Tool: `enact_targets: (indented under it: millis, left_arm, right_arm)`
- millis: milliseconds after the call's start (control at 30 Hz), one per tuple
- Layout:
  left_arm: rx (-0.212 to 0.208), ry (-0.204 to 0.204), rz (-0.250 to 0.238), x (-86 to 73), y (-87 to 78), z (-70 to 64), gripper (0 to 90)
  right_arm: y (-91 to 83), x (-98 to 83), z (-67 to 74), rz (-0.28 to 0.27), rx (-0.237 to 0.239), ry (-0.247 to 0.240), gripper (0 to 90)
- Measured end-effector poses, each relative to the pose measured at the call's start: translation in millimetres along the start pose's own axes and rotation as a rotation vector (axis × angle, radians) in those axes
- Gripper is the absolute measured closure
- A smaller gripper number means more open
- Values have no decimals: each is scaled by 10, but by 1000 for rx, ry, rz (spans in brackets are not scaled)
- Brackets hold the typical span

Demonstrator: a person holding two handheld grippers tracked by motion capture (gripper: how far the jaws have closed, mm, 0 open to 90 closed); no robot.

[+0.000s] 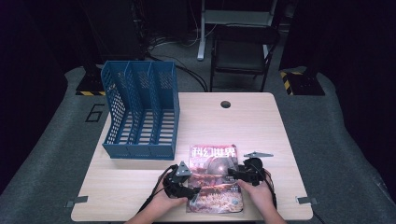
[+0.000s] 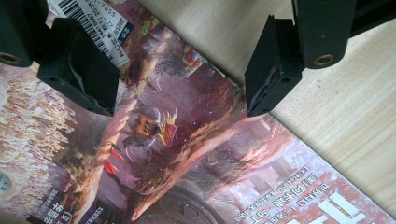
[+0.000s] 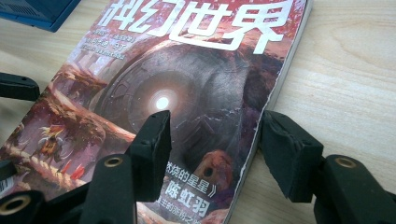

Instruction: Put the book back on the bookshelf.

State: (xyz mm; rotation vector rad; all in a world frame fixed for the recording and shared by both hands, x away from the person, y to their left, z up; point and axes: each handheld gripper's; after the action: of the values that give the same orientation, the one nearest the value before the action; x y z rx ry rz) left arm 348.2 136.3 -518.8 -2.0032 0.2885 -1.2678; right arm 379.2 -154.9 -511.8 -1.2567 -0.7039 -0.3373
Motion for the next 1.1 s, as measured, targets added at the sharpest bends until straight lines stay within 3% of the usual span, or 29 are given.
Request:
enact_targets:
  millis: [167,300,400,500,633,800,933,1100]
  left_arm:
    - [-8,3,-18,-29,-2,-4,263]
    - [-8,9,-21,-34,-3,-1,263]
    - [-1,13,-32,-42,2,1,263]
    - [0,14,-33,-45,2,1,263]
    - [0,15,-31,-41,3,0,263]
    - [4,11,-33,-43,6,-7,265]
    - [-4,12,-29,-41,0,-3,265]
    - [-5,12,-28,-42,0,-4,265]
  right_arm:
    - [2,2,-9,19,-23,37,437]
    - [6,-1,50,18,-42,17,418]
    - [7,-4,76,15,-53,31,416]
    - [9,-4,33,14,-23,85,416]
    - [-14,10,-13,13,13,120,427]
    - [-114,45,-10,-26,49,116,450]
    - [-210,82,3,-82,118,121,466]
    - [-252,95,52,-79,172,116,469]
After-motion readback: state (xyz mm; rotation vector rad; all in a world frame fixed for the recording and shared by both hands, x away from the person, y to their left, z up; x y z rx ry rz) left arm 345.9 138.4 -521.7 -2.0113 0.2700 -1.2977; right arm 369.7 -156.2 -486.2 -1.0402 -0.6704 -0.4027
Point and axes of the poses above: each handheld gripper's, and its own axes: y roughly forward along the jaws, x roughly out of its top, z roughly to its left, and after that the axes turned 12 degrees about -x, right-handed
